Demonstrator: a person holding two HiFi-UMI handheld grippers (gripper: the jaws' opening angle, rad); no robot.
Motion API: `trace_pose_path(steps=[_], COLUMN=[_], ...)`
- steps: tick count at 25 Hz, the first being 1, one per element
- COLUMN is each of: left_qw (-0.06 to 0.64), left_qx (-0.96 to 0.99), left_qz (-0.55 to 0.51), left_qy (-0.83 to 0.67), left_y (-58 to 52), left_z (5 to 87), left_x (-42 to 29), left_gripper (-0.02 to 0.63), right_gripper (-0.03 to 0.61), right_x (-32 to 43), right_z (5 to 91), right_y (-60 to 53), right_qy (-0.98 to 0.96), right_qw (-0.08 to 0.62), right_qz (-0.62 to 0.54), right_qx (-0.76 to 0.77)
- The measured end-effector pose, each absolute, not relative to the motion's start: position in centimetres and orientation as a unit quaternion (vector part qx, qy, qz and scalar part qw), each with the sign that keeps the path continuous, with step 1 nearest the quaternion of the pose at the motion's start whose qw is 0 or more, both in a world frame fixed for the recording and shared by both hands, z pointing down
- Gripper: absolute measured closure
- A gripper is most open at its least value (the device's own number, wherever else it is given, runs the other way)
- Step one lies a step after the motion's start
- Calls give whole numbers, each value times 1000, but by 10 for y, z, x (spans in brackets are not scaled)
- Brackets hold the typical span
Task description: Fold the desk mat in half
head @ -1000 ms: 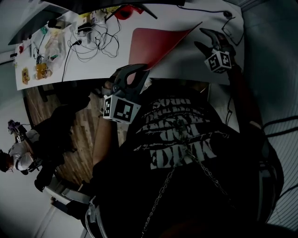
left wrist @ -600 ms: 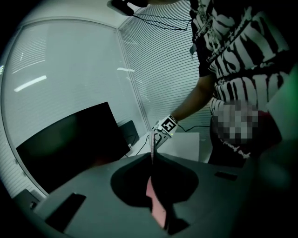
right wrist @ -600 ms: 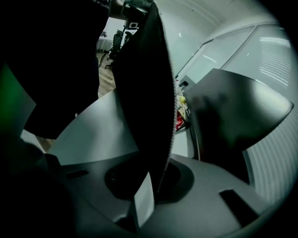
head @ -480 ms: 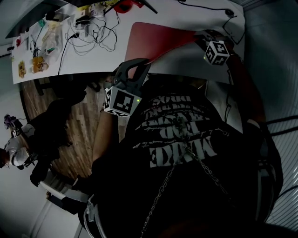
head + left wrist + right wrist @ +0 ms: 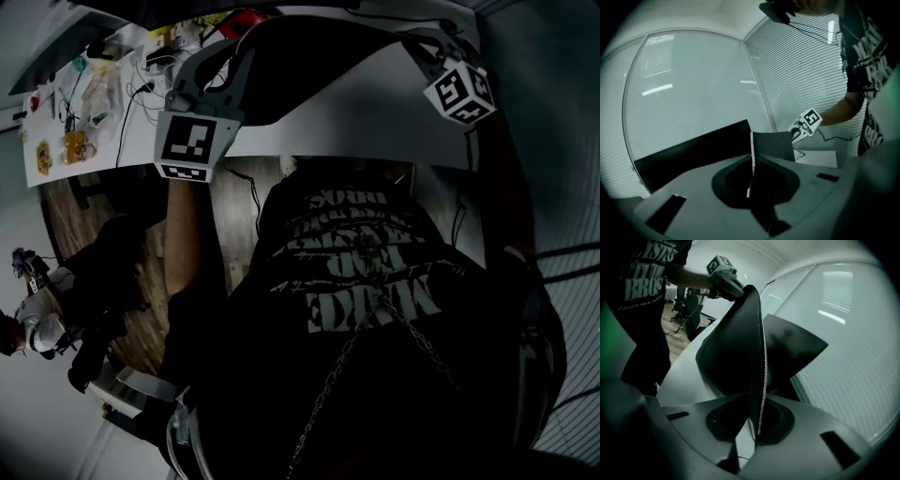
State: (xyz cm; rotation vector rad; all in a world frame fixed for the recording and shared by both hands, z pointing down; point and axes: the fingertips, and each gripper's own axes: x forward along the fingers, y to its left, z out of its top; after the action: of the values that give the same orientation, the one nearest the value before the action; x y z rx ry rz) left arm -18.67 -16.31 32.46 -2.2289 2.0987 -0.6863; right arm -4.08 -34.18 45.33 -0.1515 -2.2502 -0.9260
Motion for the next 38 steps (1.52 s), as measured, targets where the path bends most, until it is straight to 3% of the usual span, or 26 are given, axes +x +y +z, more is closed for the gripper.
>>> trace_pose_path(steps=[6, 11, 14, 18, 23, 29, 32, 38], left_qw=[60, 66, 7, -144, -238, -257, -251, -265], left_qx=[-720, -795, -819, -829, -811, -795, -802, -809], left_qz=[-216, -194, -229, -264, -296, -299, -309, -367], left_qy=[657, 571, 526, 471, 445, 461, 445, 376], left_y=[-210, -209, -189, -148, -99, -74, -68, -52], left_z=[279, 282, 337, 460, 549, 564, 567, 622], left_x=[-218, -196, -186, -174, -166, -165, -134, -64], left_gripper=[592, 592, 592, 589, 589, 586, 485, 399], right_gripper=[564, 565, 565, 565, 565, 565, 565, 565], right_x=[-51, -5, 17, 46, 61, 57, 52, 44], right_z=[350, 314, 367, 501, 606, 628, 623, 619], right_y=[-389, -385, -343, -276, -200, -184, -186, -198], right_qy=[-875, -863, -859, -844, -806, -791, -801, -819], right_qw=[303, 326, 377, 478, 565, 595, 590, 572], right_qz=[-371, -358, -330, -242, -158, -112, -71, 8], right_qx=[74, 146, 109, 18, -81, -91, -78, -35])
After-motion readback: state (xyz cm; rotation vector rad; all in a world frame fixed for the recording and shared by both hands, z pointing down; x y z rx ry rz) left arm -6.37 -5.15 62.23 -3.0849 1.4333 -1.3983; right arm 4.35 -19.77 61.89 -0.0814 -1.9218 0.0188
